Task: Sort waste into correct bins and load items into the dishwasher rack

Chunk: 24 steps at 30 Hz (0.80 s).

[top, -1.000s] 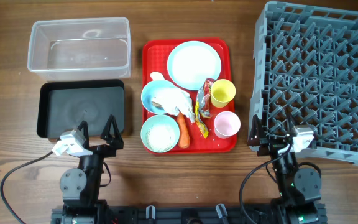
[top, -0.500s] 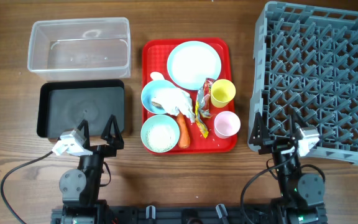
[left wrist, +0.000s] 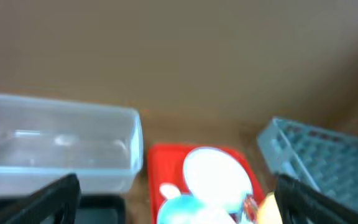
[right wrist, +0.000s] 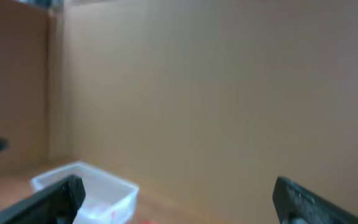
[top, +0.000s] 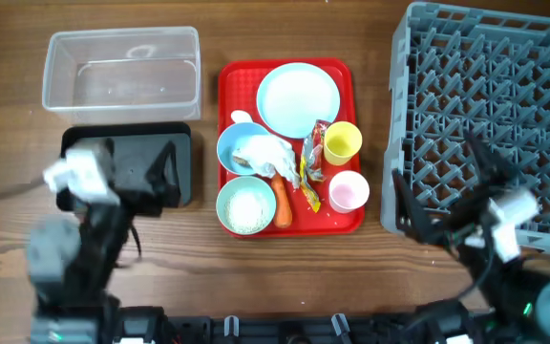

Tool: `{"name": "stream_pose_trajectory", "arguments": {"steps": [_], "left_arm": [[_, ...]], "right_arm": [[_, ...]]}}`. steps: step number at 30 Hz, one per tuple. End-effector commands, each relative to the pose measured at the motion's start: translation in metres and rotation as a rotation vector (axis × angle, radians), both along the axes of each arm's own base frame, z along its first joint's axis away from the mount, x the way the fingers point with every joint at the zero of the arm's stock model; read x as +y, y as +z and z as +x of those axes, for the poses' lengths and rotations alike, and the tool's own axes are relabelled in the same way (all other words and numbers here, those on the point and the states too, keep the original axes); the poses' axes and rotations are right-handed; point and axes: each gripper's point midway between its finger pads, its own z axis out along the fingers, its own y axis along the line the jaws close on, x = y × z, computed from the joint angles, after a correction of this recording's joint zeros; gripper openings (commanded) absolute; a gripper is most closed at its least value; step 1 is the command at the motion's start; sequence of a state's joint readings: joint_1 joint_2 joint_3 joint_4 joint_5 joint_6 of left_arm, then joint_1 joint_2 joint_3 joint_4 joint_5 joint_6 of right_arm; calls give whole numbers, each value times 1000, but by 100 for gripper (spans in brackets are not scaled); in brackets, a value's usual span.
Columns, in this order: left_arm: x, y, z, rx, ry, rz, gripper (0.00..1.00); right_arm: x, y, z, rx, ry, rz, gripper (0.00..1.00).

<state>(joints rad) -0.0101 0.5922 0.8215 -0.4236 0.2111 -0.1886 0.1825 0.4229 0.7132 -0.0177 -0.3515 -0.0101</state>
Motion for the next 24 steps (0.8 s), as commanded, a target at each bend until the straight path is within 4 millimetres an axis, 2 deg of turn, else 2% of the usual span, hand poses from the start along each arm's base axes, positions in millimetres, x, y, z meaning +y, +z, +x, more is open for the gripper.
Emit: {"name": "stream_pose_trajectory", "arguments": {"steps": [1, 3, 6, 7, 11, 13, 16, 19, 21, 23, 24], "left_arm": [[-7, 35, 21, 187, -48, 17, 100], [-19, 25, 38, 445, -109, 66, 100], [-36, -9, 70, 621, -165, 91, 100], [-43, -33, 88, 685, -180, 95, 100], [-91, -138, 125, 963, -343, 29, 100], [-105, -182, 131, 1062, -370, 45, 97], [-143, -248, 131, 1169, -439, 100, 80], [-169, -269, 131, 1153, -471, 177, 76], [-175, -274, 130, 1133, -445, 261, 70], [-173, -278, 124, 1151, -403, 320, 56], [-170, -280, 122, 1160, -392, 337, 44]], "right_arm": [[26, 25, 15, 171, 141, -73, 100], [35, 23, 38, 390, 174, -100, 100], [40, 4, 69, 568, 176, -113, 100], [42, -13, 81, 633, 176, -120, 100], [47, -95, 111, 948, 170, -154, 100], [49, -118, 121, 1021, 171, -158, 100], [49, -152, 139, 1117, 155, -174, 99], [48, -174, 148, 1176, 137, -187, 96], [47, -184, 152, 1201, 125, -194, 94], [47, -185, 153, 1200, 122, -195, 93], [47, -184, 154, 1196, 121, -194, 93]]}}
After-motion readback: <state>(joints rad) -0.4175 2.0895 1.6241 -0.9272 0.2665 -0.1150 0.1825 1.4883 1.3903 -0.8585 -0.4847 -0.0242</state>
